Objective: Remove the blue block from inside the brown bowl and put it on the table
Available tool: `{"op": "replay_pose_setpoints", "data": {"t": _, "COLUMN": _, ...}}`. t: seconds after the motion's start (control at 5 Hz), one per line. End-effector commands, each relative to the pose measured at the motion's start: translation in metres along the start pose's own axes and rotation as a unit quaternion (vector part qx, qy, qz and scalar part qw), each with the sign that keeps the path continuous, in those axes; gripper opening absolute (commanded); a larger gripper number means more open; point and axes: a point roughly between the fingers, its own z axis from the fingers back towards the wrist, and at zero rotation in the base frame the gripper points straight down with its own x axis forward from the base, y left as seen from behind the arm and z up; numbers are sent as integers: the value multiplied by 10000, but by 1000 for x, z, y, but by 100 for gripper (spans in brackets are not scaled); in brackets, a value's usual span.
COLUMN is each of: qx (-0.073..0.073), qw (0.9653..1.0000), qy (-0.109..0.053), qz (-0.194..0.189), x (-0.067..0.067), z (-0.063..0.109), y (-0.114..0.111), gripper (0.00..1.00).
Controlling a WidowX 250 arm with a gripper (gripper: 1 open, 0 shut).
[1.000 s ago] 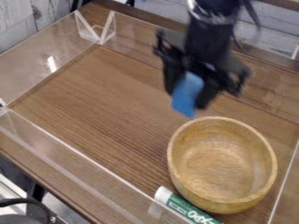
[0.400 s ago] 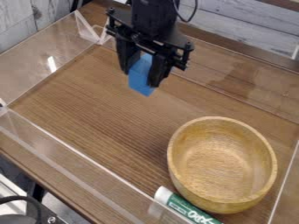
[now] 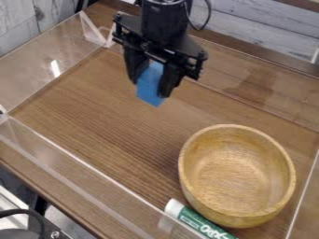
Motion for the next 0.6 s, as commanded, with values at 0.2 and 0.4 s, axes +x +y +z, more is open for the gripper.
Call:
{"op": "replay_pose_setpoints", "data": {"t": 0.2, "qx": 105, "qw": 9997, "qy": -81, "qz": 205, "x": 3, "z": 0, "y": -1, "gripper": 0}}
{"op": "replay_pose_setpoints", "data": {"t": 0.4, "qx": 127, "qw": 9996, "qy": -48, "qz": 264, "x": 5, "z": -8, "y": 3, "gripper": 0}}
